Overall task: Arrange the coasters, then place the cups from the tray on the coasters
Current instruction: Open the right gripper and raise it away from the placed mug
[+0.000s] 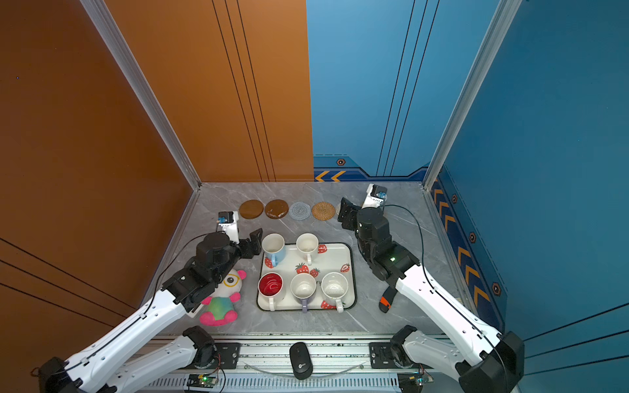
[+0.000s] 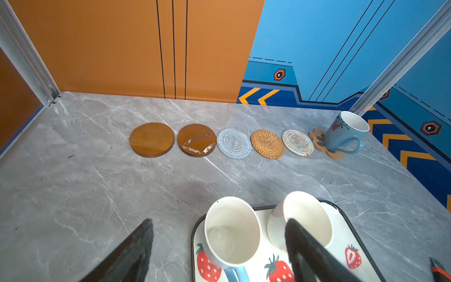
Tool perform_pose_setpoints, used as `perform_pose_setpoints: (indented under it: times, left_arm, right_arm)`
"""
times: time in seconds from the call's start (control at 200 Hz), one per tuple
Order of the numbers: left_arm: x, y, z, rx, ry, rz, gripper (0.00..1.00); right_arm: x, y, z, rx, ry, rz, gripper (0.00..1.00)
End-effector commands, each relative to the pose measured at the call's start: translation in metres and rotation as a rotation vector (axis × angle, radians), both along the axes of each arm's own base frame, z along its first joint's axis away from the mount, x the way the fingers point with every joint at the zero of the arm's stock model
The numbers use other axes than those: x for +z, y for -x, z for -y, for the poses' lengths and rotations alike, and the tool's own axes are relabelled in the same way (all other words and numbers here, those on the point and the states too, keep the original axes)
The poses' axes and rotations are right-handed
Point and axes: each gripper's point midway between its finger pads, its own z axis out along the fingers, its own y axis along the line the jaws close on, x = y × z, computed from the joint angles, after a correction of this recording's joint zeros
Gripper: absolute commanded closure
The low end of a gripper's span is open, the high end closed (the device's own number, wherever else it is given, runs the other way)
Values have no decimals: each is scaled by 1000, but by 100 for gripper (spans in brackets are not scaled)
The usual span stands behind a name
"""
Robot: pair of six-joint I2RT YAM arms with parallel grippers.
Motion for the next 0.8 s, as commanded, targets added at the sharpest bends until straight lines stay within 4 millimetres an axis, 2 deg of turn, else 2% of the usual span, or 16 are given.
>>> perform_pose_setpoints:
  times: [0.0,0.12,0.391,0.476,0.526,0.536,0.556,0.746,0.761,0.796]
  left_arm:
    - [-1,2,-3,19,0,-57,15]
    - [2,-1,2,12,-13,-97,15]
    - [2,-4,23,-49,-92,-164,15]
    - [6,-2,26,-61,-116,-175,15]
    - [-1,0,26,-69,-142,-197,15]
    - [8,-2,28,-72,-134,-183,15]
    - [12,-2,28,-73,-135,-179,15]
    - [8,2,30,-95,-173,-220,15]
    - [8,2,30,-97,-174,-222,11]
    - [7,3,33,-108,-179,-229,10]
  right_arm:
    - [6,2,-1,-44,-84,47,23]
    - [-8,0,-2,-46,-76,23,23]
    - [-20,-8,-9,-8,-102,4,18]
    - [-26,-10,-5,-13,-110,-8,17]
    - [-28,-12,-4,-13,-114,-15,17]
    - [-29,-12,-3,-14,-115,-17,17]
    - [-30,-12,-3,-14,-116,-19,17]
    - [-38,-14,7,-28,-119,-33,16]
    - [-37,-15,8,-30,-120,-32,16]
    - [-40,-15,10,-33,-122,-37,16]
